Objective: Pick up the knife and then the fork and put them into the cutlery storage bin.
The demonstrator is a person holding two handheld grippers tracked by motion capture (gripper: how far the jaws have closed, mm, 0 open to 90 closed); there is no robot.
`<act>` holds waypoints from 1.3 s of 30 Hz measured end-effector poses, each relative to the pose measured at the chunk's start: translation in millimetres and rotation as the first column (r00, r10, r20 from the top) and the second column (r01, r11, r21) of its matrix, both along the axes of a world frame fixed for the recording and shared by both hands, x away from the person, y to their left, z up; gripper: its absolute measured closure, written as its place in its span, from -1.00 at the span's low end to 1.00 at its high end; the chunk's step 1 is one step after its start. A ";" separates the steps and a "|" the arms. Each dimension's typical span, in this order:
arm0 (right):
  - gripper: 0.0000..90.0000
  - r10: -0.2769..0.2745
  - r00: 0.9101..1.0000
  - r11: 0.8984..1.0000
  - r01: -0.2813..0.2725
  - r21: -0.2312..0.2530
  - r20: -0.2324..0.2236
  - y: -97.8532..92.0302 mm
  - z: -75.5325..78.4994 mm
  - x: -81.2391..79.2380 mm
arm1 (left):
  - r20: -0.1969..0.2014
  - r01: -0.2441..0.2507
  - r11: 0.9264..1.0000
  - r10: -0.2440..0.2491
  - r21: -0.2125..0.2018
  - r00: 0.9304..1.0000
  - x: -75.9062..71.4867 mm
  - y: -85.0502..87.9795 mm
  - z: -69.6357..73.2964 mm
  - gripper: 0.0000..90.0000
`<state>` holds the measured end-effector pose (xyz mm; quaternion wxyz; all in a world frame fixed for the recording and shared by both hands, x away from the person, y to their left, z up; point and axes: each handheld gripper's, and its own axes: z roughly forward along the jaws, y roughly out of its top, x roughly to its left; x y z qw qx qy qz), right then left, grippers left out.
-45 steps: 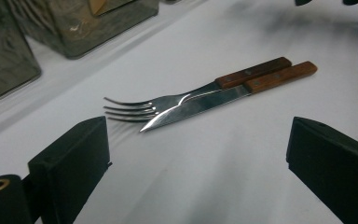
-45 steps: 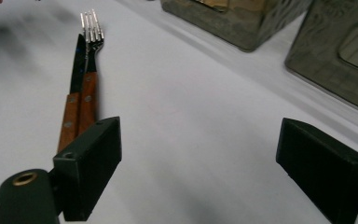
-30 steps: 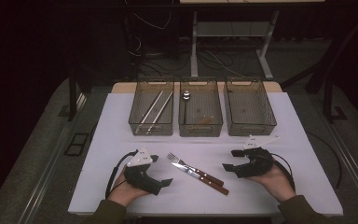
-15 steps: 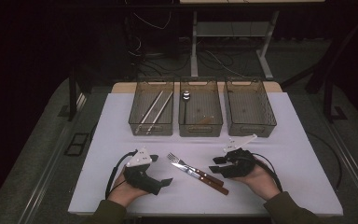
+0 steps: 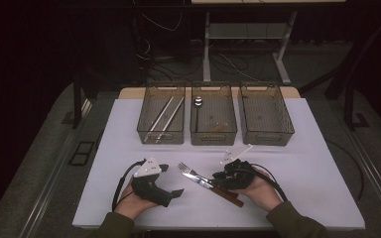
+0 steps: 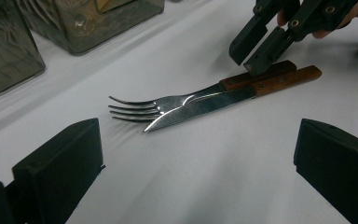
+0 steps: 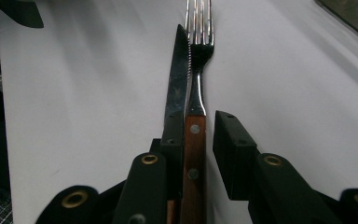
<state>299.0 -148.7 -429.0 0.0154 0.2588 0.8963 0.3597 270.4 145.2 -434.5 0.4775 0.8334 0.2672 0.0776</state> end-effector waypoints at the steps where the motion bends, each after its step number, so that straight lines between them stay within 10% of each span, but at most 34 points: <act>1: 0.64 0.003 1.000 1.000 -0.003 -0.002 0.001 1.5 -0.7 0.3 | 0.000 0.000 1.000 0.000 -0.001 1.000 0.0 0.0 0.0 -1.00; 28: 0.68 0.061 0.998 0.985 -0.055 -0.164 0.035 12.6 -7.3 5.2 | -0.003 -0.005 1.000 0.005 -0.010 1.000 -0.6 -1.5 -0.5 -1.00; 33: 0.68 0.105 0.994 0.963 -0.104 -0.249 -0.011 21.5 -1.6 15.1 | -0.003 -0.007 1.000 0.007 -0.010 1.000 -0.6 -1.1 -0.4 -1.00; 39: 0.68 0.135 0.988 0.911 -0.156 -0.383 -0.082 40.5 5.9 23.7 | -0.004 -0.006 1.000 0.005 -0.012 1.000 -0.9 -1.5 -0.6 -1.00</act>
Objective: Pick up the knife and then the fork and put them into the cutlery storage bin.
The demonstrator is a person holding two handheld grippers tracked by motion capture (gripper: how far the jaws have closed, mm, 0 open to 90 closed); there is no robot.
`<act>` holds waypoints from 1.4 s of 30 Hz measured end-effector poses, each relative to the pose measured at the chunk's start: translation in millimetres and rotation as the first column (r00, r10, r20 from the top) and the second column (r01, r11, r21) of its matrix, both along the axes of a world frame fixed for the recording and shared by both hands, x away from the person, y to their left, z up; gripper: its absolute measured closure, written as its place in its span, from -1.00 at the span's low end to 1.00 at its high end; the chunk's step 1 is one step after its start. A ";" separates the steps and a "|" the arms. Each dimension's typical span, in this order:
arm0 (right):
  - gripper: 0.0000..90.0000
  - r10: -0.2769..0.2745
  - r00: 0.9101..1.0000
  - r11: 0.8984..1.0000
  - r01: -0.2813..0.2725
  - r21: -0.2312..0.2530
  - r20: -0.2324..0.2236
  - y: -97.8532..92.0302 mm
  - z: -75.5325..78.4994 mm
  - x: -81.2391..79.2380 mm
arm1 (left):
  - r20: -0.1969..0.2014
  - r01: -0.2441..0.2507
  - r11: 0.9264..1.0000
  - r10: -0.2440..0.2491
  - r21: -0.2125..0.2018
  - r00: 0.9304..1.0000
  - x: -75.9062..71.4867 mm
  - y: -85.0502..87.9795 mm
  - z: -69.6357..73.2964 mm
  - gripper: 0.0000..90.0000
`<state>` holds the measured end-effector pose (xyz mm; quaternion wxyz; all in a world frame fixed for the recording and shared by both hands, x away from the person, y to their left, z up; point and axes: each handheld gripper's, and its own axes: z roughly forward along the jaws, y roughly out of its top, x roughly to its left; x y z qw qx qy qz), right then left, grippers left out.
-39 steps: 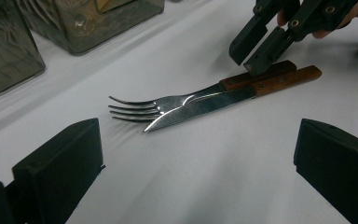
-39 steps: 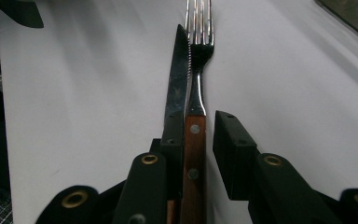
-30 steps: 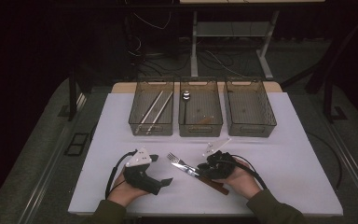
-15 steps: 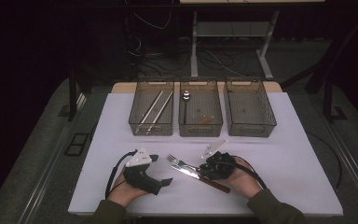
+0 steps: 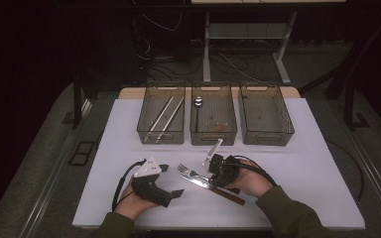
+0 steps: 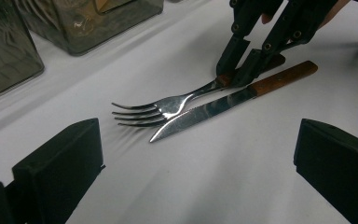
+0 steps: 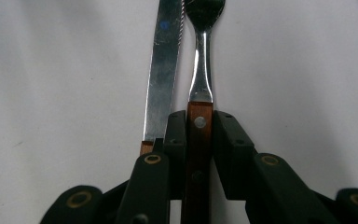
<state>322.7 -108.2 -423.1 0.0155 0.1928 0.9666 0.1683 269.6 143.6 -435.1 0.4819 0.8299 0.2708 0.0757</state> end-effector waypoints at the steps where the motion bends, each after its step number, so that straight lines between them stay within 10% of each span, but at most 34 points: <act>1: 0.68 0.002 1.000 1.000 -0.002 -0.024 -0.011 3.3 0.9 1.4 | 0.000 0.000 1.000 0.000 0.000 1.000 0.0 -0.1 0.0 -1.00; 18: 0.73 -0.008 0.998 0.967 -0.008 -0.253 -0.065 34.8 5.2 11.2 | 0.000 0.004 1.000 -0.004 0.008 1.000 -0.2 -0.5 -0.1 -1.00; 30: 0.73 -0.060 0.996 0.995 0.054 -0.078 -0.071 0.1 9.7 14.1 | -0.002 0.006 1.000 -0.006 0.002 1.000 -0.1 -0.5 -0.2 -1.00; 42: 0.73 -0.136 0.990 0.984 0.138 0.110 -0.027 -41.8 19.1 16.8 | 0.004 0.019 1.000 -0.019 -0.003 1.000 -0.1 1.0 1.0 -1.00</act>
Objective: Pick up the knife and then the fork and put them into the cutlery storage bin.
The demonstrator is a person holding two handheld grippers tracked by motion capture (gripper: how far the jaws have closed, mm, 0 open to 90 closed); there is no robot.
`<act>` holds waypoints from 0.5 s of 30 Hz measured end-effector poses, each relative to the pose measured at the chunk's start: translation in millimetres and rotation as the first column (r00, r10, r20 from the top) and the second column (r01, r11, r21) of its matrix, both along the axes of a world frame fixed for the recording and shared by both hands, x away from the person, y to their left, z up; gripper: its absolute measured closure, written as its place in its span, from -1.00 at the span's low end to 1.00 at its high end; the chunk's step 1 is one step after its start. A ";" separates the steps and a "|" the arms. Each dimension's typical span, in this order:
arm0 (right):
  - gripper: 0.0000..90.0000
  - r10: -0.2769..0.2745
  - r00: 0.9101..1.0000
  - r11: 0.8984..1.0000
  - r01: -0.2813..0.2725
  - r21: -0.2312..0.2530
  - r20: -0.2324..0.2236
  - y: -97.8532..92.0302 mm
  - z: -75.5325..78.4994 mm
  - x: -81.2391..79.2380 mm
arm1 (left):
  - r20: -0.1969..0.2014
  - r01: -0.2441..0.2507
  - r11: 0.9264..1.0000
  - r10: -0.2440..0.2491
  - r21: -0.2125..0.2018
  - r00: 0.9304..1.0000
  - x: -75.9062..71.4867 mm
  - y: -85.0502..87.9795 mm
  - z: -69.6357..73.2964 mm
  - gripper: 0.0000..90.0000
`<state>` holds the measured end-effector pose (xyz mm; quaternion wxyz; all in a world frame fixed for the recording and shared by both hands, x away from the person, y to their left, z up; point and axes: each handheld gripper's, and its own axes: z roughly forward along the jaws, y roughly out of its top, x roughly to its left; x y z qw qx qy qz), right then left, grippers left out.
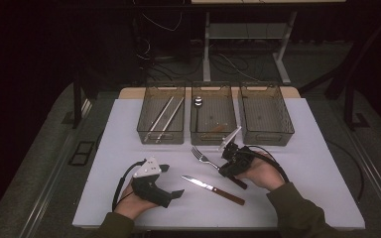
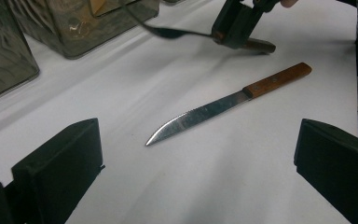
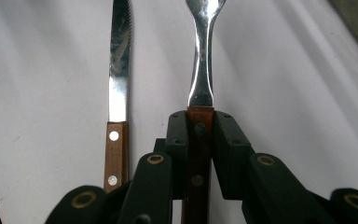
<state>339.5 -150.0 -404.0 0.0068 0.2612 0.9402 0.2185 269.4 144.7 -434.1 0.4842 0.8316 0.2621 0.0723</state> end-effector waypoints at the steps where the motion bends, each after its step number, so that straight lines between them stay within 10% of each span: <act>1: 0.73 -0.011 1.000 1.000 0.011 0.020 0.003 -4.1 0.9 0.3 | 0.000 0.000 1.000 0.000 -0.001 1.000 0.0 0.0 0.0 -1.00; 15: 0.73 -0.100 0.994 0.970 0.088 0.225 0.042 -37.3 13.0 3.4 | 0.004 0.023 1.000 -0.022 -0.007 1.000 -0.5 -0.4 0.9 -1.00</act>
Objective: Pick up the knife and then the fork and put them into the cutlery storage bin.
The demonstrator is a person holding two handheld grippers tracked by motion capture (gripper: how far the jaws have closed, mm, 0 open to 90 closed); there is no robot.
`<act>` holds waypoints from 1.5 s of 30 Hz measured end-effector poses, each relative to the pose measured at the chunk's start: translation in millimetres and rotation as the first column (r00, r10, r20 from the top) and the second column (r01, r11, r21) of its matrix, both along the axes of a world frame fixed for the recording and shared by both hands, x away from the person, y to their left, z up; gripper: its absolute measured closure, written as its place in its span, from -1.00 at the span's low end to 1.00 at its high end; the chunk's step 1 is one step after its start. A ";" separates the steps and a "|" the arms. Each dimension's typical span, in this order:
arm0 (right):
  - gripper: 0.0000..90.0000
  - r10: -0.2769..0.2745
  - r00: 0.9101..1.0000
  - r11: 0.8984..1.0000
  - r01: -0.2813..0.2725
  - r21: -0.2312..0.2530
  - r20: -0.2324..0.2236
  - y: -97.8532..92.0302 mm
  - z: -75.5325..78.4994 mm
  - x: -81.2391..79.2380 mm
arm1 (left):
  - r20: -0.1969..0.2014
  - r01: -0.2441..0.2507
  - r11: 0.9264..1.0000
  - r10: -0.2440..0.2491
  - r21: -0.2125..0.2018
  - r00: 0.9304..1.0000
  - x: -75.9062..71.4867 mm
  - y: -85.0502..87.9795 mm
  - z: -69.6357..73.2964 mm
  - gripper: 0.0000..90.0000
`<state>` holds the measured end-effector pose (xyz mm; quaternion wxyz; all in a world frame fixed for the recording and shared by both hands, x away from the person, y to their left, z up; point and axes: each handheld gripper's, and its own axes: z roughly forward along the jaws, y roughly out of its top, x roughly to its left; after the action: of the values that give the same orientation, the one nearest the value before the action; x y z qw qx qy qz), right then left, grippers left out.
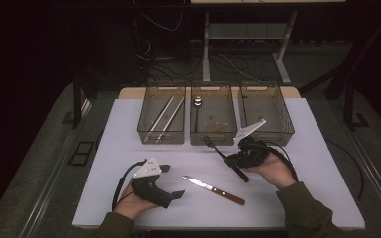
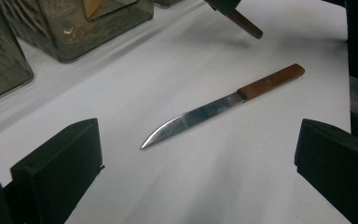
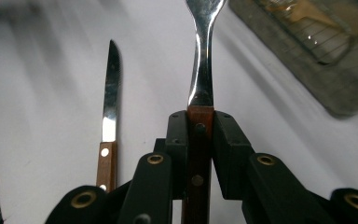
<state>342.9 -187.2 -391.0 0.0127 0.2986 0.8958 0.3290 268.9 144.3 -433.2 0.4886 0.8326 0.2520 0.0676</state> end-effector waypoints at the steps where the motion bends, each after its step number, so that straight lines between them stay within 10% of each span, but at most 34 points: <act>1: 0.73 -0.002 1.000 1.000 0.002 0.015 0.008 -2.4 0.6 0.5 | 0.000 0.002 1.000 -0.002 0.000 1.000 0.0 0.0 0.0 -1.00; 20: 0.73 -0.140 0.983 0.967 0.112 0.227 0.115 -46.2 16.3 4.9 | -0.004 0.019 1.000 -0.019 0.005 1.000 1.2 -1.1 -0.8 -1.00; 45: 0.73 -0.360 0.904 0.905 0.278 0.322 0.230 -97.2 44.7 18.4 | -0.009 0.018 0.999 -0.018 0.032 1.000 2.7 10.0 -5.8 -1.00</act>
<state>361.3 -284.4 -346.3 0.1526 0.3911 0.7666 0.4859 271.6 154.3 -439.0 0.4749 0.8427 0.2455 0.0636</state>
